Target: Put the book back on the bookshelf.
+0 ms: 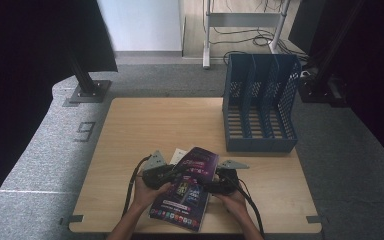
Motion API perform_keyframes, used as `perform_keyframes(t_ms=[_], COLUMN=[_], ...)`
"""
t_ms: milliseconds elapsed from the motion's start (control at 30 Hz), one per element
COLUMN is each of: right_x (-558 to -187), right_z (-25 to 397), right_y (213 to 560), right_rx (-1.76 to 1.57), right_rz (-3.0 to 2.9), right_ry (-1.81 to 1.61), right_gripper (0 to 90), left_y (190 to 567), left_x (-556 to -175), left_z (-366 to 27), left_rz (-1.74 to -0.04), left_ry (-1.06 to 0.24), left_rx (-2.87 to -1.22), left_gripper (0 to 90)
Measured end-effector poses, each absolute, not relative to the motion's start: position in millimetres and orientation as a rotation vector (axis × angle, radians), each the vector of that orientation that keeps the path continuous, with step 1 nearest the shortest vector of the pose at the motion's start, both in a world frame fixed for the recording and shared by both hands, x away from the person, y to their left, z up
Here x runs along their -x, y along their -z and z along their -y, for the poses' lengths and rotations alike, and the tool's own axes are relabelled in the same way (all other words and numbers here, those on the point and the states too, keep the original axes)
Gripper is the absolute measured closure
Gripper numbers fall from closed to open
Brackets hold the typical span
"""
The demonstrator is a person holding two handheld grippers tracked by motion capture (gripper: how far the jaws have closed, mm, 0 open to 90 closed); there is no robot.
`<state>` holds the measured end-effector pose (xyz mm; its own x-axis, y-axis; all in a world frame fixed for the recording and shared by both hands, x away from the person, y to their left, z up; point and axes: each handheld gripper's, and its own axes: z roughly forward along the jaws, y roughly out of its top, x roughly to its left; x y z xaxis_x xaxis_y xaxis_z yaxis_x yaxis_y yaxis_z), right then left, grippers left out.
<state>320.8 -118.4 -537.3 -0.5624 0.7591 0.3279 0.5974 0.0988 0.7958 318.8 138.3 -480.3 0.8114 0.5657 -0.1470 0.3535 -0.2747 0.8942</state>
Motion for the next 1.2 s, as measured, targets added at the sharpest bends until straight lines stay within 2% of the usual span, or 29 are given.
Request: perform_keyframes(t_ms=[667,900,1200], right_x=[-323.5,-326.5,-334.2], right_z=[113.7,113.0,113.2], right_y=[543.8,546.4,547.9], right_rx=[-1.409,-1.430,-1.461], right_rz=[-2.225,-2.217,-2.199], right_ry=[-1.358,-1.314,-1.305], right_gripper=[16.9,23.7,27.9], left_y=[516.5,524.1,526.5], left_x=[-344.6,-347.9,-348.3], left_z=[-142.2,-141.4,-140.9], left_rz=[-0.843,-0.879,-0.887], left_ry=[-0.091,-0.060,-0.050], left_rx=[-1.955,-1.977,-1.977], left_gripper=[85.9,85.1,85.0])
